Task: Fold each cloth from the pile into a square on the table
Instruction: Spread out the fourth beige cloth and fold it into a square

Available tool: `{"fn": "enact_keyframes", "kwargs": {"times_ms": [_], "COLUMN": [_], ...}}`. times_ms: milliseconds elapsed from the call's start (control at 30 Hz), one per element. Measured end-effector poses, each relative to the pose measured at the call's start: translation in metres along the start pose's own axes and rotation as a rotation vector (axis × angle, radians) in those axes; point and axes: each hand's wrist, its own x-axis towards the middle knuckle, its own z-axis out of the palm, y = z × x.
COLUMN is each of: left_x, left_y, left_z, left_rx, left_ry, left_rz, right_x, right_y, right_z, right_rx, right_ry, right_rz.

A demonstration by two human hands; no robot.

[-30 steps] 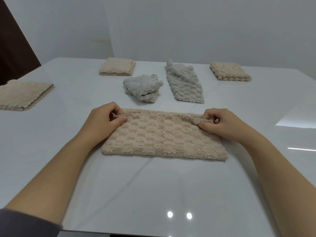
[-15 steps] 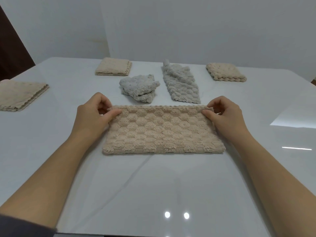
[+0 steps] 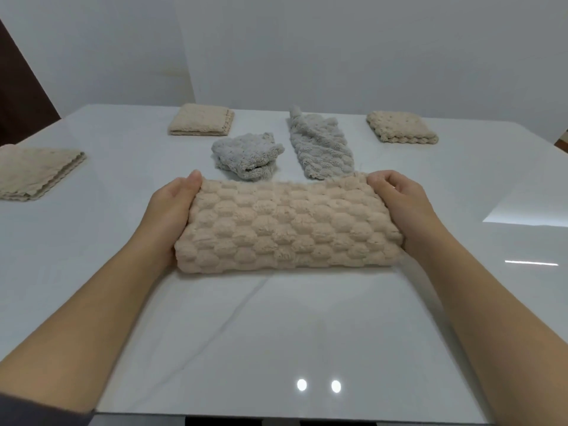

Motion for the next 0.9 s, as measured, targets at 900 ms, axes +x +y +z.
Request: {"fn": "enact_keyframes", "kwargs": {"times_ms": [900], "left_x": [-0.003], "left_y": [-0.03], "left_z": [0.024], "left_rx": [1.461], "left_ry": [-0.346], "left_rz": [0.343], "right_x": [0.018], "right_y": [0.039], "right_z": [0.004], "right_rx": [-1.292], "right_ry": [0.186], "right_rz": [-0.293]}}
